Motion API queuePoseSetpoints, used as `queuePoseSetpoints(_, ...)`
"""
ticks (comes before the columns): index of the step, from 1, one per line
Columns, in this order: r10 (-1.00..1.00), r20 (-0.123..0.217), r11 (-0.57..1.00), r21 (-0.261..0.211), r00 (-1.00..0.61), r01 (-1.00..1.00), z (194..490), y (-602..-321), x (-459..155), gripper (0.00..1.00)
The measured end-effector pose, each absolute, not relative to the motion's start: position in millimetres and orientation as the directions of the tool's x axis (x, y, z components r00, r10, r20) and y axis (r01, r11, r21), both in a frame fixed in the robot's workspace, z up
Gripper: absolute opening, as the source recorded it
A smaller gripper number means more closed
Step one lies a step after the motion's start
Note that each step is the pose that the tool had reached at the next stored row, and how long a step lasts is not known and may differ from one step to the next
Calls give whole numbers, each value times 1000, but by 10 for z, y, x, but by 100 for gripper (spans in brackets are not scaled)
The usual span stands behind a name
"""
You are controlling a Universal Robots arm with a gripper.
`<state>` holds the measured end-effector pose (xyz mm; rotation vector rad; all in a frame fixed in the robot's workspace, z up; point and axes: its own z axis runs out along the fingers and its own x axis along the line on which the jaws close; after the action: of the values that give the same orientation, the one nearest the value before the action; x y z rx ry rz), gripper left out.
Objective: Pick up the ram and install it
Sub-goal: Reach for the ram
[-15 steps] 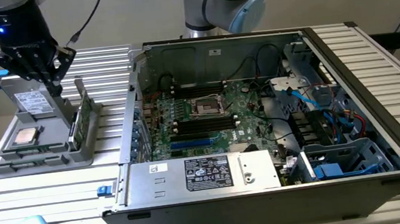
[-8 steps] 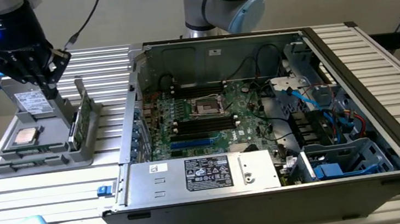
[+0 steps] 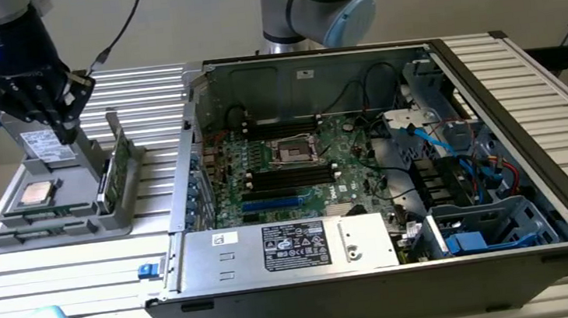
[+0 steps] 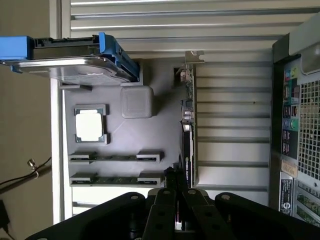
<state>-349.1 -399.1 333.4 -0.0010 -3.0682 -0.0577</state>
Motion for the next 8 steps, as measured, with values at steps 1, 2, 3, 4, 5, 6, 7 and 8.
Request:
queuePoseSetpoints(1, -4, 73, 999, 37, -997, -1, 3328, -3991, -3499, 10)
queuePoseSetpoints(2, -8, 74, 999, 37, -997, -5, 3323, -3992, -3508, 10)
queuePoseSetpoints(3, -11, 74, 999, 37, -997, -9, 3316, -3993, -3519, 10)
queuePoseSetpoints(4, -14, 74, 999, 37, -997, -12, 3309, -3993, -3531, 10)
queuePoseSetpoints(5, -17, 74, 999, 37, -997, -14, 3299, -3993, -3549, 10)
queuePoseSetpoints(6, -19, 74, 999, 37, -997, -16, 3288, -3993, -3573, 10)
queuePoseSetpoints(7, -21, 74, 999, 37, -997, -18, 3274, -3994, -3605, 10)
queuePoseSetpoints(8, -22, 74, 999, 37, -997, -19, 3258, -3993, -3640, 10)
